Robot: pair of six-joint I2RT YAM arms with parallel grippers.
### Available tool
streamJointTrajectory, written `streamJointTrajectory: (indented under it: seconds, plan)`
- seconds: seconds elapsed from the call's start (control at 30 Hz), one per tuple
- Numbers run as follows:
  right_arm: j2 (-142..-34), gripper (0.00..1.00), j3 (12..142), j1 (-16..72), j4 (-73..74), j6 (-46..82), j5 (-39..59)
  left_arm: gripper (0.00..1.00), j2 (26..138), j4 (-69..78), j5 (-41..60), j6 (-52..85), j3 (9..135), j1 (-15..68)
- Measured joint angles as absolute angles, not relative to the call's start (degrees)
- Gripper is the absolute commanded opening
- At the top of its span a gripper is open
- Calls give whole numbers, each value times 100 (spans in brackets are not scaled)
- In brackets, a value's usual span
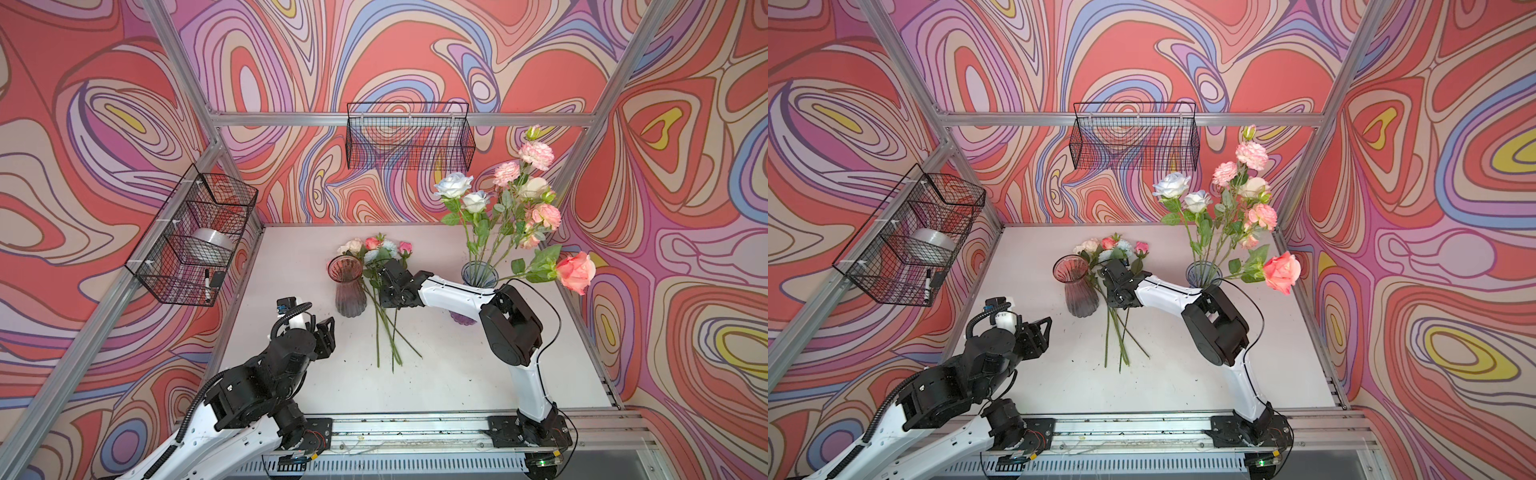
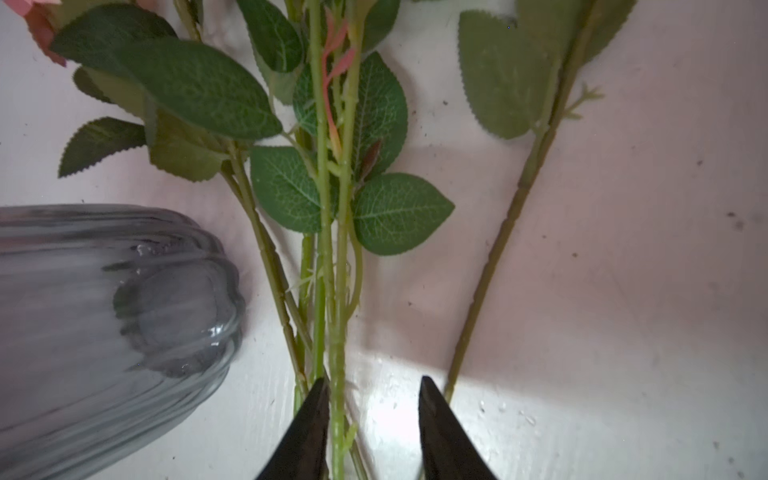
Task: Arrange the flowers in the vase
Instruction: 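Lower the open right gripper onto the flower stems beside the pink vase, then grip a pale-blue flower stem with the right gripper and lift it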
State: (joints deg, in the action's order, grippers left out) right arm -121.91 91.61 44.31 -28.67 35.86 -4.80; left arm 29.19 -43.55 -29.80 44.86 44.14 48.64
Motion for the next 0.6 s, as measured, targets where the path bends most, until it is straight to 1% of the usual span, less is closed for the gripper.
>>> streamJointTrajectory:
  seconds: [0.1,0.17,0.27,0.47,0.6]
  plan:
    - [-12324,29,9299,4392,-2842,3570,-370,66,3015,-4353,-2939,4416,4414,4864]
    - [-12381,21,9310,4381,-2801,3566,-318,66,3079,-4351,-2912,4390,4414,4864]
    - [-12444,12,9310,4368,-2779,3562,-244,66,3105,-4351,-2886,4362,4414,4864]
    - [-12433,1,9308,4331,-2714,3548,-207,66,3096,-4357,-2869,4353,4414,4864]
    - [-12328,0,9255,4320,-2633,3546,-204,66,3072,-4357,-2869,4353,4414,4864]
